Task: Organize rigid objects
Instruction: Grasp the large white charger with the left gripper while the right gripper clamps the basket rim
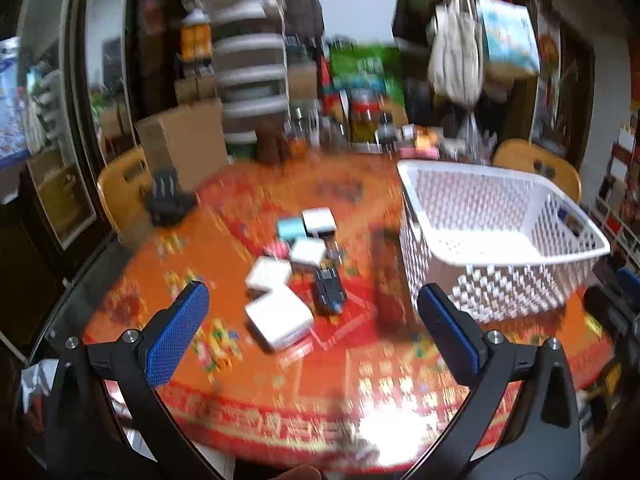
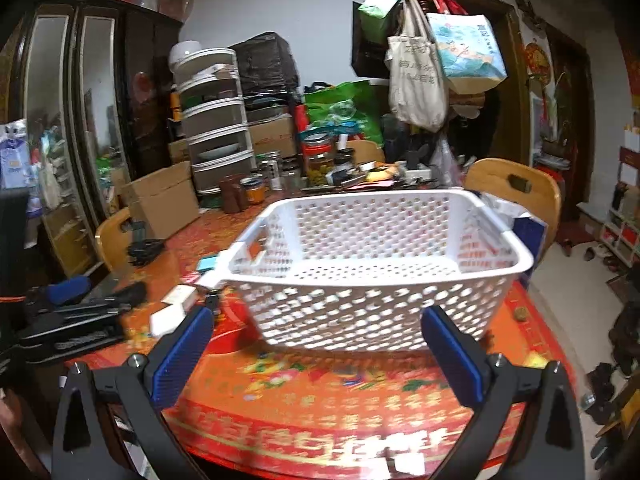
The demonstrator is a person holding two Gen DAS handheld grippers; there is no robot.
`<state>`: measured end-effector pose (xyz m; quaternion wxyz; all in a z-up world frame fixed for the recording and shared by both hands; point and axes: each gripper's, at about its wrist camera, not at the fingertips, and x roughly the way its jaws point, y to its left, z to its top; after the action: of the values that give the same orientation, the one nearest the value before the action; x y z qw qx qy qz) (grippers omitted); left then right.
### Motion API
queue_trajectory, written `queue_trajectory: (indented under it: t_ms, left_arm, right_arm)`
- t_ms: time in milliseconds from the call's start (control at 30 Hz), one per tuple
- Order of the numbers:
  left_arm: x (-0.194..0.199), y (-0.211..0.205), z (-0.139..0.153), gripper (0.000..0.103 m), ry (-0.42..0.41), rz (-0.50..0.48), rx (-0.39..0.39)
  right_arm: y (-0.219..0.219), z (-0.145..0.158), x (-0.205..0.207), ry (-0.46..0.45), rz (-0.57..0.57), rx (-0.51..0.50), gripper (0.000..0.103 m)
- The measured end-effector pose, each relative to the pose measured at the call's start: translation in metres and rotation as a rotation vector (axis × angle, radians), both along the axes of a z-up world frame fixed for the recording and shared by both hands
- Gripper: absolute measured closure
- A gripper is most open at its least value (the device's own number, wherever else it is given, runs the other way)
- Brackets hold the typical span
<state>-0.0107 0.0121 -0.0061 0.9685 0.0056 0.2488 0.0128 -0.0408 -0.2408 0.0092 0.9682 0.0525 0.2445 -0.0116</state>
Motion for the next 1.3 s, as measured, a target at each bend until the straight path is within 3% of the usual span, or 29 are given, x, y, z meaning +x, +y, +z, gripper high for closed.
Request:
queue_trajectory:
  t_ms: [100,167,200,300,333,367,467,633,700,767,1067,1300]
  left_arm:
    - [-0.01,0.016,0.001,0.0,-0.14,0.042,-0.028]
    - [0.0,0.029,-0.004,0.0,-0.157,0.038,-0.056]
    - [0.008,0.034,-0.006,0.0,-0.132,0.027,-0.067]
    - [0.046,0.048,-0.03,0.0,0.06,-0.019,-0.094]
    - [0.057,0.052,-0.04,0.0,0.116,-0.009,-0.087]
    - [0.062,0.054,-0.049,0.0,0.142,0.005,-0.085]
    - [0.075,0.067,-0.07,0.0,0.193,0.029,-0.097]
    - [0.088,0.08,-0.096,0.0,0.268,0.039,-0.071]
    - [0.095,0.083,-0.108,0.0,0.307,0.008,-0.079]
    - [0.101,0.084,-0.119,0.0,0.348,-0.017,-0.083]
    - [0.115,0.077,-0.136,0.0,0.391,-0.072,-0.098]
    - [0.126,0.072,-0.145,0.0,0.422,-0.082,-0.112]
  right_arm:
    - [-0.05,0.003,0.013,0.014,-0.144,0.05,0.0]
    - [-0.087,0.002,0.027,0.047,-0.213,0.092,0.0]
    - [-0.101,0.001,0.034,0.059,-0.243,0.091,0.0]
    - [-0.13,-0.009,0.063,0.12,-0.275,0.069,0.0]
    - [-0.139,-0.014,0.074,0.151,-0.273,0.073,0.006]
    - [-0.147,-0.019,0.084,0.182,-0.27,0.084,0.018]
    - [-0.173,-0.035,0.109,0.263,-0.294,0.099,0.034]
    - [-0.185,-0.05,0.124,0.28,-0.261,0.147,0.04]
    - [-0.181,-0.05,0.128,0.28,-0.255,0.138,0.05]
    - [-0.176,-0.051,0.132,0.289,-0.26,0.132,0.071]
    - [-0.16,-0.058,0.148,0.331,-0.232,0.114,0.086]
    - [-0.161,-0.058,0.15,0.341,-0.245,0.113,0.087]
